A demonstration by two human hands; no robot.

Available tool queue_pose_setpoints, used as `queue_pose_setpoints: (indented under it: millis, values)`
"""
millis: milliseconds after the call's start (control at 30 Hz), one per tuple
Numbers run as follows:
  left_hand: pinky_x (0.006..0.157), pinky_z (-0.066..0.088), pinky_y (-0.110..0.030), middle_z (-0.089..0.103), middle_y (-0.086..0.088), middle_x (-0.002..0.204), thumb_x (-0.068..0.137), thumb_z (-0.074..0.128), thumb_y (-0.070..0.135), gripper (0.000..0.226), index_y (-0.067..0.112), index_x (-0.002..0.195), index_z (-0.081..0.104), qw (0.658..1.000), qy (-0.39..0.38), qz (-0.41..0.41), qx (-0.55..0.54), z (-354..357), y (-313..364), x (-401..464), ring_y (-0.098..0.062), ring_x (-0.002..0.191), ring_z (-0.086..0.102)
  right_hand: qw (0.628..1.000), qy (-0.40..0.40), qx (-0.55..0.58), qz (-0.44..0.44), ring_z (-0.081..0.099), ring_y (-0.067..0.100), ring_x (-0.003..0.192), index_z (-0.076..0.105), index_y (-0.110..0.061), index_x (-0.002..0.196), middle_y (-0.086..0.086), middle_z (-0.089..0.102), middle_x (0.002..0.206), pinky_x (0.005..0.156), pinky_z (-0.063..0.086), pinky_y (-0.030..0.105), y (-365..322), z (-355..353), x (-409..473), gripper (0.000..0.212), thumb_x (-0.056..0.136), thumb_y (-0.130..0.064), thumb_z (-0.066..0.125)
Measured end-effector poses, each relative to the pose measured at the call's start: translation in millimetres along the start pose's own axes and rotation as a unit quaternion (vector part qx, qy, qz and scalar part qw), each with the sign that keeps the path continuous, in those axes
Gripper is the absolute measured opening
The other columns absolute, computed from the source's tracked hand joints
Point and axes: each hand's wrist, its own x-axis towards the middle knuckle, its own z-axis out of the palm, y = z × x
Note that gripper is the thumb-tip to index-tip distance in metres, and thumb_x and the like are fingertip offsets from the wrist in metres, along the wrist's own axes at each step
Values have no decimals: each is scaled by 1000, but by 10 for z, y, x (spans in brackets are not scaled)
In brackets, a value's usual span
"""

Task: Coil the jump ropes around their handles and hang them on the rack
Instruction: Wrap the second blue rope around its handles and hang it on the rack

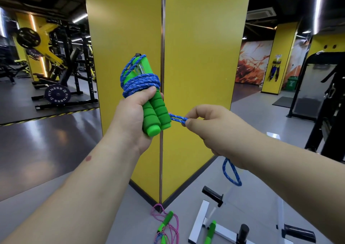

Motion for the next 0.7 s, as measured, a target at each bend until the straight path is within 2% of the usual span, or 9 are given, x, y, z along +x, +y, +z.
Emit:
queue_pose_setpoints:
  millis: [67, 133, 200, 267, 333, 433, 500, 600, 700]
  values:
    - [82, 58, -50, 72, -4, 92, 95, 67, 20, 17, 12, 110, 70, 1000, -3, 0, 18, -18, 1, 22, -19, 74, 68, 999, 23, -14, -25, 24, 10, 35, 64, -22, 91, -11, 30, 40, 38, 22, 18, -9, -5, -8, 14, 99, -27, 53]
    - [71, 59, -45, 73, -6, 97, 93, 69, 19, 36, 7, 126, 64, 1000, -6, 4, 27, -34, -12, 42, -21, 75, 70, 998, 40, -17, -43, 24, 10, 34, 64, -24, 88, -13, 30, 39, 37, 22, 18, -5, -15, -10, 16, 99, -26, 53]
    - [68, 60, -46, 73, -9, 101, 91, 71, 18, 47, 5, 135, 58, 1000, -8, 8, 20, -41, -19, 43, -23, 76, 72, 996, 55, -20, -64, 25, 9, 34, 66, -24, 87, -13, 32, 40, 36, 22, 18, 5, -20, -8, 17, 99, -25, 54]
    - [75, 61, -50, 71, -8, 97, 92, 70, 18, 38, 4, 126, 62, 1000, -16, 5, 9, -28, -1, 36, -24, 78, 69, 991, 72, -62, -91, 27, 9, 34, 67, -25, 86, -10, 37, 44, 35, 25, 18, 34, -25, -19, 16, 98, -25, 56]
    - [86, 60, -53, 69, -6, 89, 96, 64, 18, 15, 7, 105, 69, 999, -21, -22, -23, -10, 19, 8, -24, 80, 64, 983, 82, -122, -112, 35, 7, 37, 70, -28, 85, -8, 48, 52, 35, 30, 19, 62, -20, -40, 15, 95, -27, 59]
    - [90, 59, -56, 66, -5, 79, 98, 62, 20, 18, 10, 86, 70, 997, -10, -53, -47, -12, -2, -14, -23, 78, 62, 979, 83, -153, -109, 45, 6, 44, 74, -30, 84, -9, 61, 64, 36, 33, 17, 81, -19, -62, 11, 91, -28, 65]
    - [91, 58, -55, 67, -5, 82, 99, 62, 20, 18, 10, 86, 70, 998, -7, -54, -42, -16, -26, -26, -21, 77, 63, 986, 79, -103, -105, 40, 5, 39, 74, -26, 84, -8, 58, 63, 37, 31, 14, 66, -18, -62, 10, 90, -21, 68]
    - [99, 52, -56, 68, -4, 86, 98, 62, 20, 16, 11, 88, 70, 998, -9, -54, -31, -7, -42, -40, -19, 76, 64, 989, 68, -66, -110, 39, 10, 47, 71, -21, 83, -1, 56, 71, 40, 32, 16, 56, -23, -49, 9, 88, -14, 68]
    - [94, 56, -54, 68, -4, 89, 99, 61, 20, 14, 11, 92, 69, 999, -16, -41, -28, -1, -37, -39, -20, 79, 64, 993, 35, -54, -99, 36, 12, 46, 68, -22, 85, -3, 51, 63, 40, 31, 19, 60, -18, -47, 9, 91, -15, 65]
